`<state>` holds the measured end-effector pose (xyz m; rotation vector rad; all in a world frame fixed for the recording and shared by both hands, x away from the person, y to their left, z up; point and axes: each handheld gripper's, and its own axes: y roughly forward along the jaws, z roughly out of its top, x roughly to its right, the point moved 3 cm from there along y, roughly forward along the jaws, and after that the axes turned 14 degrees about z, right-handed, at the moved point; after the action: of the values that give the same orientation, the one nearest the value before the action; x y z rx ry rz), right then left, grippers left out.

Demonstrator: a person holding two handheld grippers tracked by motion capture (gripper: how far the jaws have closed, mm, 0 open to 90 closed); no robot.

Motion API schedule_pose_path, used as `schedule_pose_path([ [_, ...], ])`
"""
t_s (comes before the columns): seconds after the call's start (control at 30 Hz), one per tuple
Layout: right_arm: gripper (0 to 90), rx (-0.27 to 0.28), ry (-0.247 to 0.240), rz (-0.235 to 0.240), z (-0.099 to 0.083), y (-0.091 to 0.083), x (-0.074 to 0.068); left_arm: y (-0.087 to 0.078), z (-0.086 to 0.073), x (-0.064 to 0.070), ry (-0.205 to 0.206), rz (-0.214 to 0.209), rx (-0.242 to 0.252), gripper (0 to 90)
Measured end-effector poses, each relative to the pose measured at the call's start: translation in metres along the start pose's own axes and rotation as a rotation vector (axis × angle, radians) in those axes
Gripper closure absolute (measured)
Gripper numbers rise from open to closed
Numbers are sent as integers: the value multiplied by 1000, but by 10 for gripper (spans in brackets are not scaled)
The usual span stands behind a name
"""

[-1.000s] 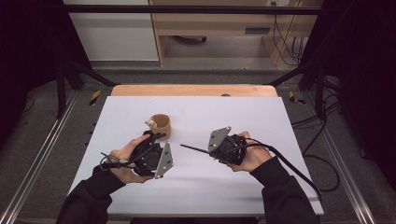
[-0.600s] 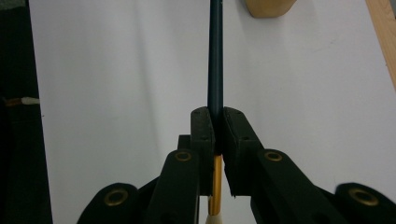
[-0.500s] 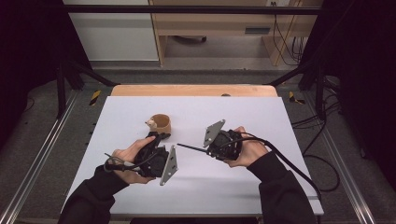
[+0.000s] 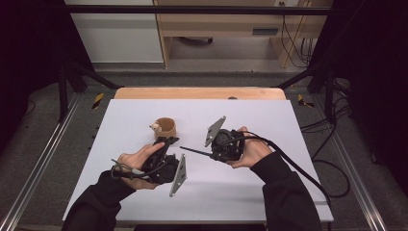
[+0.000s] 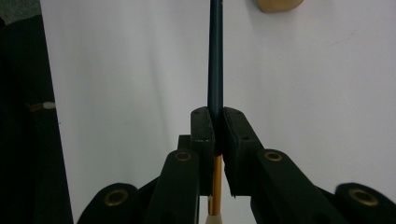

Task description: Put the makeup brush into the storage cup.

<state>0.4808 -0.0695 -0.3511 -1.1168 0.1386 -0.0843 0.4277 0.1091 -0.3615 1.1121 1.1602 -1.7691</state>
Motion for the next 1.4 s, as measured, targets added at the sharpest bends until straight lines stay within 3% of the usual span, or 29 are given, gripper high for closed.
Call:
schedule_pose_path([
  [0.13,835,-6,17,9,2,-1,2,0,4,2,18,23,9,292],
  [0.53,835,-21,91,52,9,-1,8,7,11,8,3,54,39,392],
  [0.67,835,-31,111,67,11,-1,10,11,14,10,33,63,35,423],
  [0.77,835,-36,113,73,13,-1,9,14,15,13,34,67,40,445],
  [1.0,835,-41,118,78,15,-3,6,19,19,18,80,70,36,497],
  [1.07,835,-49,100,77,16,-3,7,20,20,19,83,70,41,510],
  [1.1,835,-44,120,82,16,-2,5,20,20,19,85,69,43,514],
  [1.4,835,-70,112,99,19,0,6,22,22,19,101,64,53,579],
])
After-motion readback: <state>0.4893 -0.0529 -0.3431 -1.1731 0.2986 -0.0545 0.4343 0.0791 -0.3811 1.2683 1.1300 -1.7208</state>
